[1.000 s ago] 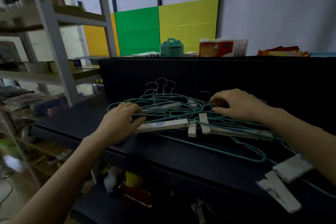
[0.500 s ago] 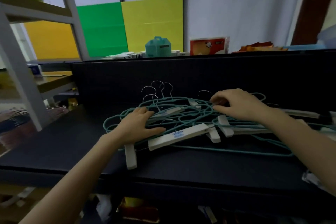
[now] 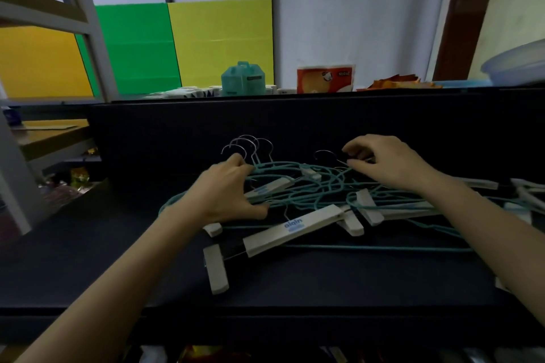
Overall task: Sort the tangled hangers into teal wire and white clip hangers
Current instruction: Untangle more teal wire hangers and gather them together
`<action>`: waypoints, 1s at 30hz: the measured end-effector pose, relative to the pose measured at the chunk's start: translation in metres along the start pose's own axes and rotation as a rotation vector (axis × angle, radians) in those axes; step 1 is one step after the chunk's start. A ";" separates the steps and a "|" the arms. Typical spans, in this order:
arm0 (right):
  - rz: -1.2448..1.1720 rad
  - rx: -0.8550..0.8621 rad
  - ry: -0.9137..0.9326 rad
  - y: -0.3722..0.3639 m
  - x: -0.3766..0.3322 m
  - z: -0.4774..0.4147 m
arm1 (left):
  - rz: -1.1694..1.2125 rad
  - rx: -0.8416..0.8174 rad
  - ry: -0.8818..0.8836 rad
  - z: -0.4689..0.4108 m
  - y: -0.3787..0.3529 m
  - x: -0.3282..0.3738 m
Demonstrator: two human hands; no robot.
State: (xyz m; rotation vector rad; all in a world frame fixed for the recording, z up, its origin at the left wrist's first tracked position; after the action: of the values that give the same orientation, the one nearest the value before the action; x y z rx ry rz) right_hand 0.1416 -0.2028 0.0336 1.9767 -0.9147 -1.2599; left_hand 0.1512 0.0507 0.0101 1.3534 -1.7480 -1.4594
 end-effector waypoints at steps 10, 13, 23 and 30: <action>-0.027 -0.352 0.029 -0.050 -0.018 -0.029 | -0.047 0.171 0.202 0.029 0.038 -0.083; 0.052 -0.479 0.056 -0.077 -0.027 -0.036 | -0.032 0.133 0.268 0.044 0.033 -0.102; 0.170 -0.578 0.101 -0.100 -0.038 -0.049 | -0.043 0.093 0.346 0.076 0.021 -0.122; 0.071 -0.667 0.020 -0.090 -0.033 -0.057 | -0.051 0.088 0.348 0.078 0.019 -0.125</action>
State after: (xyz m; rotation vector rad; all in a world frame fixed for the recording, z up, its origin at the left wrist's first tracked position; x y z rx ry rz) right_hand 0.2040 -0.1174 -0.0005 1.4111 -0.4576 -1.2875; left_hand 0.1269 0.1959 0.0303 1.5985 -1.5751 -1.1014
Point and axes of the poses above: each hand's wrist, its own z-axis away from the middle knuckle, its own y-axis out of the back of the hand, x = y × z, the point moved 4 cm from there along -z, towards the middle knuckle, and after that the axes turned 13 degrees about -z, right-handed, at the moved point
